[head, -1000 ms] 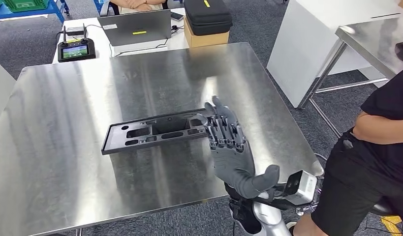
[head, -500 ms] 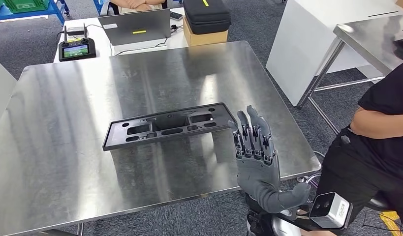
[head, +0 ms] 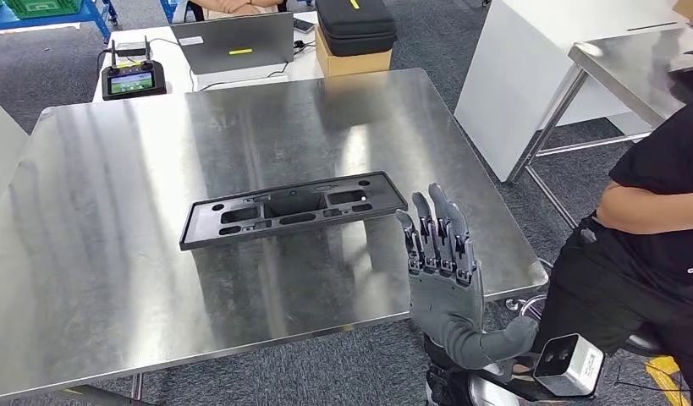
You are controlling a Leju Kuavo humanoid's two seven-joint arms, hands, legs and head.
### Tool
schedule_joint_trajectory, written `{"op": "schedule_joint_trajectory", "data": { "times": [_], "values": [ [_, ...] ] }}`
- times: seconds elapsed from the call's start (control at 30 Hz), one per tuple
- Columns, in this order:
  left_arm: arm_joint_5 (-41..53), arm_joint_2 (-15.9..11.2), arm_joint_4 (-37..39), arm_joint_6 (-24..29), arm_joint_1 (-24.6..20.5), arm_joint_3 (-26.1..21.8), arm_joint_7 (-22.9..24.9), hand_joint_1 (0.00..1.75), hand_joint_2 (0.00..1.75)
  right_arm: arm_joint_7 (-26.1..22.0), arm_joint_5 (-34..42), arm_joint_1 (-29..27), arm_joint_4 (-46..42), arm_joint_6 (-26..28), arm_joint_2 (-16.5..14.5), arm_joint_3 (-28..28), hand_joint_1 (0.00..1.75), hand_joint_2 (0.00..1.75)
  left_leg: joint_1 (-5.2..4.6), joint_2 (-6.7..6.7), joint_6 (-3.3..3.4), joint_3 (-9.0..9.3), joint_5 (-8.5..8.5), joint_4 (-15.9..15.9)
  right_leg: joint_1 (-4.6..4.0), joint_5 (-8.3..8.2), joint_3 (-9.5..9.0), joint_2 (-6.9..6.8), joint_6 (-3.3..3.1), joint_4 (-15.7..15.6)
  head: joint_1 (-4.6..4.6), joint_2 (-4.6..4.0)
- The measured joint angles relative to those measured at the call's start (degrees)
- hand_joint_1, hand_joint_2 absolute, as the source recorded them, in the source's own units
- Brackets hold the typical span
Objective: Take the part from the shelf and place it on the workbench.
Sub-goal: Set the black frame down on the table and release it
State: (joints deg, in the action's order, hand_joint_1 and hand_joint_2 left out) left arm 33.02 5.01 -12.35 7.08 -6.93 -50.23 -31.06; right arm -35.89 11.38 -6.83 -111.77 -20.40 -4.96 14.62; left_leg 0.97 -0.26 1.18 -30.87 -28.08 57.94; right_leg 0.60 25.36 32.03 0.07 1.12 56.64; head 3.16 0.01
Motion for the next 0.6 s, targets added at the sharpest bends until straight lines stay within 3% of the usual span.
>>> {"op": "schedule_joint_trajectory", "data": {
  "times": [0.07, 0.13, 0.2, 0.23, 0.27, 0.3, 0.33, 0.4, 0.43, 0.5, 0.53, 0.6],
  "values": [
    [0.0, 0.1, 0.0, 0.1, 0.0, 0.0, 0.1, 0.00, 0.00, 0.0, 0.0, -0.2, 0.0, 0.0, 0.0, -0.2, 0.00, 0.00, -0.09, 0.17, 1.11, -0.38, 0.79, -0.4, -0.01, 0.54, 0.73, -0.03, 0.57, 0.7, 0.00, 0.00],
    [0.1, 0.2, 0.0, 0.1, -0.1, 0.1, 0.1, 0.00, 0.00, 0.0, 0.0, -0.4, 0.0, 0.0, 0.0, -0.4, 0.00, 0.00, -0.09, 0.39, 2.20, -1.01, 1.65, -0.8, 0.09, 3.83, 2.83, -0.06, 0.25, 5.4, 0.13, 0.00],
    [0.1, 0.1, 0.0, 0.2, 0.0, 0.1, 0.1, 0.00, 0.00, 0.0, 0.1, -0.6, 0.0, 0.0, 0.0, -0.7, 0.00, 0.00, -0.30, 0.54, 2.65, -1.97, 2.30, -0.8, 0.18, 7.99, 5.74, -0.05, -0.14, 13.2, 0.25, 0.00],
    [0.2, 0.1, 0.0, 0.2, 0.0, 0.2, 0.1, 0.00, 0.00, 0.0, 0.1, -0.8, 0.0, 0.0, 0.0, -0.9, 0.00, 0.00, -0.40, 0.59, 2.69, -2.44, 2.64, -0.8, 0.18, 9.10, 6.43, -0.05, -0.01, 15.9, 0.25, 0.00],
    [0.3, 0.1, 0.0, 0.2, 0.0, 0.2, 0.1, 0.00, 0.00, 0.0, 0.1, -0.9, 0.0, 0.0, 0.0, -1.0, 0.00, 0.00, -0.48, 0.61, 2.67, -2.89, 2.98, -0.8, 0.17, 9.31, 6.04, -0.05, 0.30, 16.5, 0.24, 0.00],
    [0.4, 0.1, 0.0, 0.3, 0.0, 0.2, 0.1, 0.00, 0.00, 0.0, 0.2, -1.0, 0.0, 0.0, 0.0, -1.0, 0.00, 0.00, -0.55, 0.61, 2.60, -3.27, 3.31, -0.8, 0.15, 8.68, 4.40, -0.05, 0.70, 14.7, 0.25, 0.01],
    [0.4, 0.2, 0.0, 0.3, 0.0, 0.2, 0.1, 0.00, 0.00, -0.1, 0.2, -1.0, 0.0, 0.0, 0.0, -1.1, 0.00, 0.00, -0.60, 0.57, 2.49, -3.59, 3.62, -0.8, 0.13, 7.57, 1.73, -0.06, 1.02, 10.9, 0.25, 0.01],
    [0.5, 0.2, 0.0, 0.3, 0.0, 0.2, 0.1, 0.00, 0.00, -0.2, 0.2, -1.1, 0.0, 0.0, 0.0, -1.2, 0.00, 0.00, -0.74, 0.49, 2.03, -4.02, 4.26, -0.8, -0.12, 5.67, -4.03, -0.06, 1.07, 2.2, 0.21, 0.01],
    [0.5, 0.2, 0.0, 0.3, 0.0, 0.2, 0.1, 0.00, 0.00, -0.2, 0.2, -1.1, 0.0, 0.0, 0.0, -1.2, 0.00, 0.00, -0.82, 0.46, 1.71, -4.14, 4.58, -0.7, -0.31, 5.10, -5.53, -0.05, 0.91, -0.4, 0.21, 0.01],
    [0.6, 0.2, 0.0, 0.4, 0.1, 0.2, 0.0, 0.00, 0.00, -0.3, 0.2, -1.3, 0.0, 0.0, 0.0, -1.3, 0.00, 0.00, -0.92, 0.44, 1.05, -4.29, 5.11, -0.7, -0.63, 4.52, -5.67, -0.01, 0.54, -1.6, 0.17, 0.00],
    [0.6, 0.2, 0.0, 0.4, 0.1, 0.2, 0.0, 0.00, 0.00, -0.4, 0.2, -1.4, 0.0, 0.0, -0.1, -1.3, 0.00, 0.00, -0.86, 0.41, 0.77, -4.42, 5.14, -0.6, -0.20, 4.28, -5.26, -0.02, 0.19, -1.8, 0.18, 0.00],
    [0.6, 0.1, 0.0, 0.4, 0.2, 0.2, 0.0, 0.00, 0.00, -0.5, 0.2, -1.4, 0.0, 0.0, -0.2, -1.4, 0.00, 0.00, -0.65, 0.28, 0.16, -5.29, 2.70, 1.1, 0.51, 3.50, -4.60, -0.14, -0.96, -2.1, 0.08, 0.00]
  ]
}}
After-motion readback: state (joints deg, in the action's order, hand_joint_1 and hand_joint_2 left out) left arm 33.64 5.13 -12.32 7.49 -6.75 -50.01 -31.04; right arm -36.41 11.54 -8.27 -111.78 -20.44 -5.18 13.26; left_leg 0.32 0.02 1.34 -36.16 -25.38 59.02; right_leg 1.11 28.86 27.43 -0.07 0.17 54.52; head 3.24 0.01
